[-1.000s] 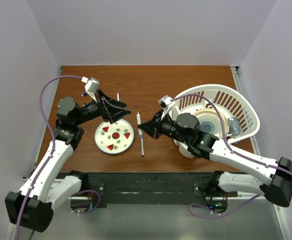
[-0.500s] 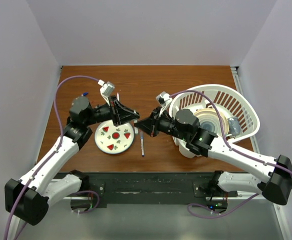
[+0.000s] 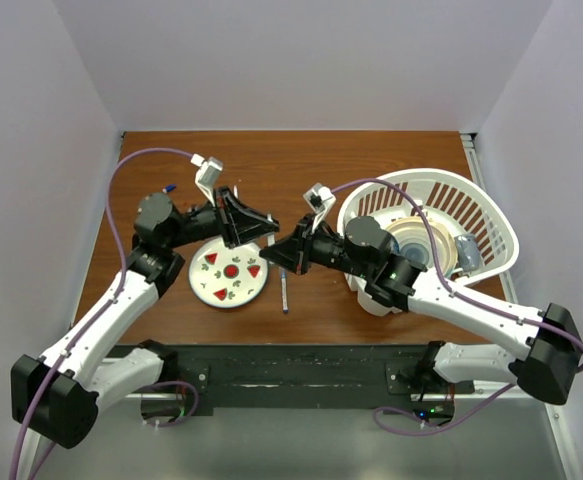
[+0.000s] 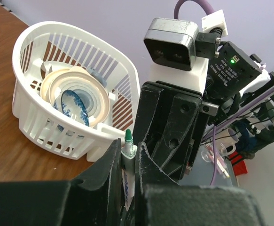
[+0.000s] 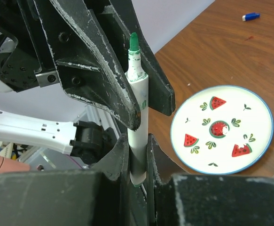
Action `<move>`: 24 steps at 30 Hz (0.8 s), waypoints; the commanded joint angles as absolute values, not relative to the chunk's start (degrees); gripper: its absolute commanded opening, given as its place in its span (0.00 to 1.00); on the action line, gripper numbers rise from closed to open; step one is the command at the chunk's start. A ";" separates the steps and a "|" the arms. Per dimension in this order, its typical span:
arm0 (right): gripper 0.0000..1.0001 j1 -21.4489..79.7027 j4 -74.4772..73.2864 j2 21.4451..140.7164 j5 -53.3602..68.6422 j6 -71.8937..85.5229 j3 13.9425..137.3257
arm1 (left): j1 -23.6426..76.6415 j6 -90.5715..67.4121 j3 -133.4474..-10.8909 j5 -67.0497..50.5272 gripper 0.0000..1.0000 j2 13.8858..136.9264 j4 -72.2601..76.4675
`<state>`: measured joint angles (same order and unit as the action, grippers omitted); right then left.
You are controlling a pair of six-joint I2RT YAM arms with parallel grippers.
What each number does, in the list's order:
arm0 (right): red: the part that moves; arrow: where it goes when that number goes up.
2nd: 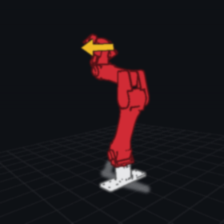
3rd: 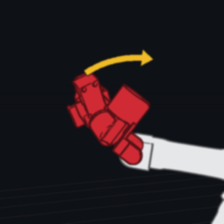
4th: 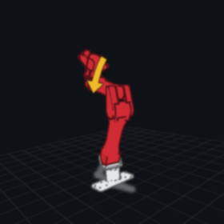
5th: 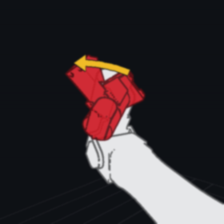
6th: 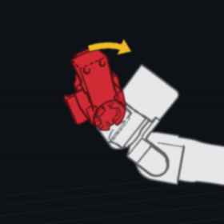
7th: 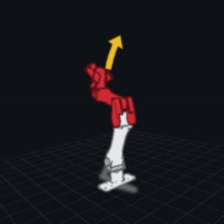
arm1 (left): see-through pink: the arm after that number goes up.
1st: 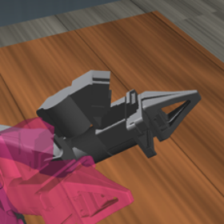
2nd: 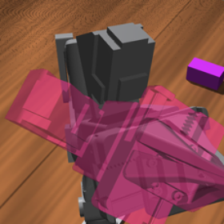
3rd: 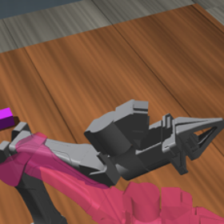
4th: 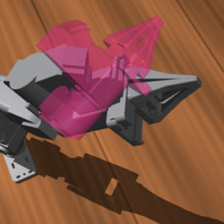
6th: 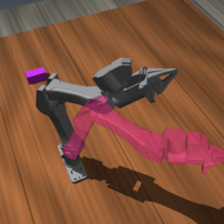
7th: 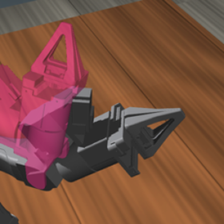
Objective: Insert the pens into the pen caps
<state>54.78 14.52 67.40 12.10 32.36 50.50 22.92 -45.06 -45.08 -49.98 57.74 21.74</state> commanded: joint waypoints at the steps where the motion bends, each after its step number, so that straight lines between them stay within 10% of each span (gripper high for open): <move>1: 0.00 55.20 17.14 65.22 10.03 34.28 49.49 | 23.03 -41.59 -47.36 -47.56 0.47 57.92 18.58; 7: 0.00 55.20 8.44 63.29 1.85 32.87 49.14 | 22.94 -37.88 -50.79 -34.20 0.88 57.74 4.59; 16: 0.00 55.20 4.31 55.29 -3.43 29.53 44.12 | 19.17 -41.38 -52.56 3.91 0.89 62.75 -21.42; 24: 0.00 54.93 6.41 50.89 -2.03 28.83 40.35 | -3.42 -52.03 -39.56 2.80 0.84 64.07 -23.55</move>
<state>55.07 3.97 52.86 -1.23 29.87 42.68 2.17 -46.28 -43.99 -2.35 65.69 -19.33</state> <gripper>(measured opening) 0.157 0.856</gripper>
